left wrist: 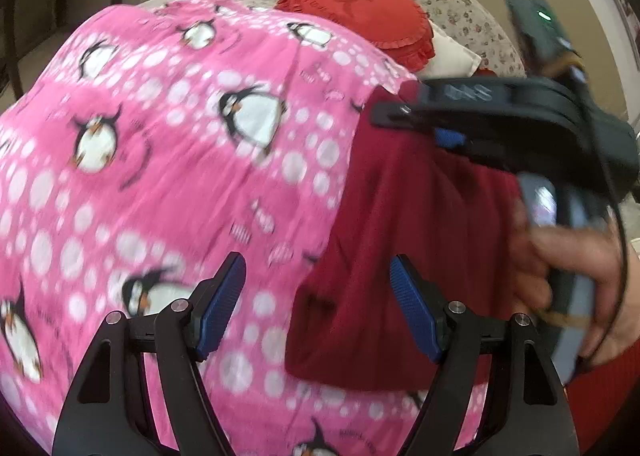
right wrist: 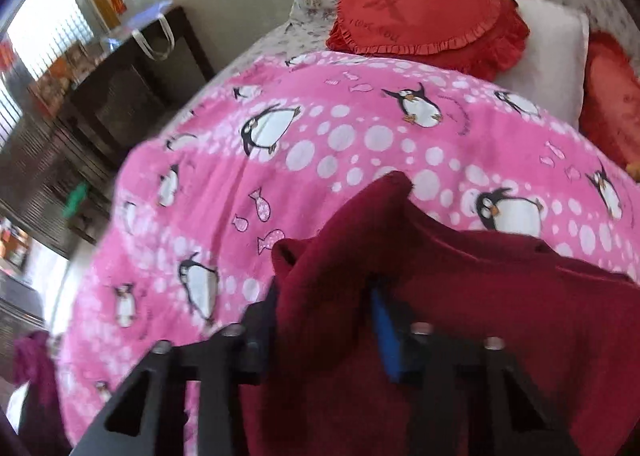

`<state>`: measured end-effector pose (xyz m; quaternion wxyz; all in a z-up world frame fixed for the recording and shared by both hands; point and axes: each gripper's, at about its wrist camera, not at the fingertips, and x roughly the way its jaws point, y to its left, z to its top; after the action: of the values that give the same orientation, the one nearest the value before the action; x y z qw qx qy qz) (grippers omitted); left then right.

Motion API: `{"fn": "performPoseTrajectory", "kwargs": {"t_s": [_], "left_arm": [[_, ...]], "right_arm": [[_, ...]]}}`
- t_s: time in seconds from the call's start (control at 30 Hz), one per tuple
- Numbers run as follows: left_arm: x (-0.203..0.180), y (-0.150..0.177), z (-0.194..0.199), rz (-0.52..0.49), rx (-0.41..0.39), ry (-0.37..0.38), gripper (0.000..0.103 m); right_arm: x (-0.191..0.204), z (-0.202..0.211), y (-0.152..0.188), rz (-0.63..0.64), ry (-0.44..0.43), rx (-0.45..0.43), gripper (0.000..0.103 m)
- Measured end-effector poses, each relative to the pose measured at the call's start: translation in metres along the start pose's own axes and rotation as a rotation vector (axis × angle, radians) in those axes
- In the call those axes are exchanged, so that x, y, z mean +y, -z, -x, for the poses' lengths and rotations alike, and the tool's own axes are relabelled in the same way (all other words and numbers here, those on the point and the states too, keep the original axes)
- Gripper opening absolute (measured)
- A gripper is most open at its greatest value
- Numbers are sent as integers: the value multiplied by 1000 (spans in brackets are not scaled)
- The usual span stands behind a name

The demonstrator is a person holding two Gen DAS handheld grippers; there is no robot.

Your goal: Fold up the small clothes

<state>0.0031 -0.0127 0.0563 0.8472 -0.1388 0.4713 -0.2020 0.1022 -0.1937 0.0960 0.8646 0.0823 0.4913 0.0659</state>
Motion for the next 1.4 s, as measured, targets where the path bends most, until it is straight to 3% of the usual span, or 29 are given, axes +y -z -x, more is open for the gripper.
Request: {"fn": "performPoseTrajectory", "kwargs": {"t_s": [0.07, 0.3, 0.43, 0.47, 0.57, 0.6, 0.63, 0.7, 0.8, 0.83, 0.93, 1.1, 1.2, 1.3, 1.4], "left_arm": [[-3, -9, -7, -10, 20, 0, 75], [-8, -28, -27, -26, 23, 143, 75], [-1, -32, -42, 30, 66, 215, 75], [1, -30, -42, 48, 66, 222, 72], [0, -22, -39, 36, 44, 249, 51], [-2, -19, -39, 22, 39, 233, 49], [-4, -17, -40, 9, 35, 213, 48], [-6, -16, -42, 5, 36, 210, 47], [-3, -19, -44, 15, 40, 222, 47], [-3, -19, -45, 16, 41, 222, 47], [-3, -17, -43, 12, 38, 211, 47], [-4, -14, -42, 7, 37, 200, 47], [-7, -16, -44, -1, 38, 192, 47], [-11, -18, -45, -14, 39, 182, 47], [-13, -23, -46, -35, 50, 178, 50]], "right_arm": [[-3, 10, 1, -3, -38, -7, 28], [-6, 34, 3, -7, -101, -38, 24], [-8, 34, 3, -22, -120, -33, 23], [-8, 33, 3, -26, -122, -27, 23], [-11, 27, 0, -80, -128, 9, 24], [-11, 25, -1, -95, -128, 22, 31], [-12, 23, -2, -114, -125, 38, 46], [-8, 24, -4, -126, -102, 37, 60], [7, 24, -7, -66, -63, 33, 64], [13, 21, -8, -40, -31, 46, 69], [22, 1, -10, 10, 81, 116, 69], [16, -19, -8, -10, 102, 117, 75], [9, -21, -9, -24, 77, 89, 73], [6, -18, -8, -20, 100, 66, 55], [4, -11, -4, 8, 81, 49, 45]]}}
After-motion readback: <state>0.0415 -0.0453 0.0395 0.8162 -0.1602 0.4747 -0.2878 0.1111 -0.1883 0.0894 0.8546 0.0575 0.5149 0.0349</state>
